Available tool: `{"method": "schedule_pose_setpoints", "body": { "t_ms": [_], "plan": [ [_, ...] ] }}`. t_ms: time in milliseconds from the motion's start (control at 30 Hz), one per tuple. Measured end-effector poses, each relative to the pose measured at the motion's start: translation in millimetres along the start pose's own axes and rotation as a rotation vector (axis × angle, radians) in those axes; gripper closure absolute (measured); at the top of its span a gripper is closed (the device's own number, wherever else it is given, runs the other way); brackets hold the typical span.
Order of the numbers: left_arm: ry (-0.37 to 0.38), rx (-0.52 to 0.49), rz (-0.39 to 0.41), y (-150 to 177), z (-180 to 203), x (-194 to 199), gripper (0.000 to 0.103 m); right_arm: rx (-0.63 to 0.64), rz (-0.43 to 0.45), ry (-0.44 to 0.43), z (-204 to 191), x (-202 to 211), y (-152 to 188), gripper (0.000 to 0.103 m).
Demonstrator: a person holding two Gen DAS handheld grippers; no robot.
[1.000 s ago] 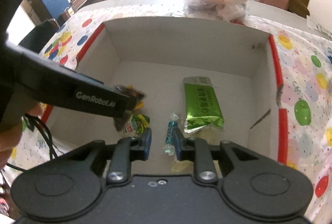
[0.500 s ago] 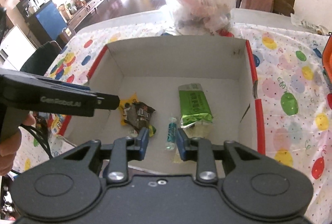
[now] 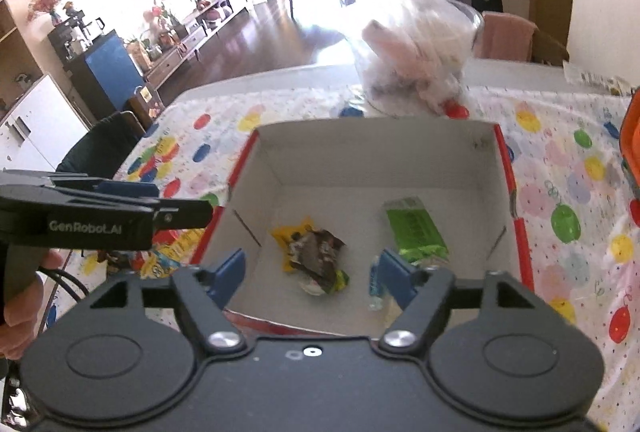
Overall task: Organize snacks
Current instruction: 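Withdraw both tools from the box back to the snack pile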
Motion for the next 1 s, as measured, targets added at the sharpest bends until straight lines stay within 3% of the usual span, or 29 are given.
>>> {"method": "schedule_pose_setpoints", "body": {
  "t_ms": [233, 333, 567, 1000],
  "plan": [
    [-0.016, -0.002, 0.061, 10, -27, 31, 0.027, 0.013, 0.030, -0.013, -33, 0, 0, 0.013],
    [-0.038, -0.013, 0.094, 17, -39, 45, 0.022, 0.028, 0.041, -0.035, -53, -3, 1, 0.001],
    [-0.070, 0.006, 0.145, 35, -83, 68, 0.019, 0.069, 0.061, -0.073, -97, -14, 8, 0.000],
    [-0.085, 0.007, 0.080, 70, -199, 78, 0.018, 0.117, -0.014, -0.082, -167, -62, 28, 0.000]
  ]
}}
Point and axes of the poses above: each gripper's, at about its wrist camera, not at the fingertips, and x roughly against the way its jaws point, z to its right, y to its underside, the point moved 4 cm from there along -x, roughly the way its jaws point, and after that the axes turned 4 degrees about z, right-handed, at the moved point
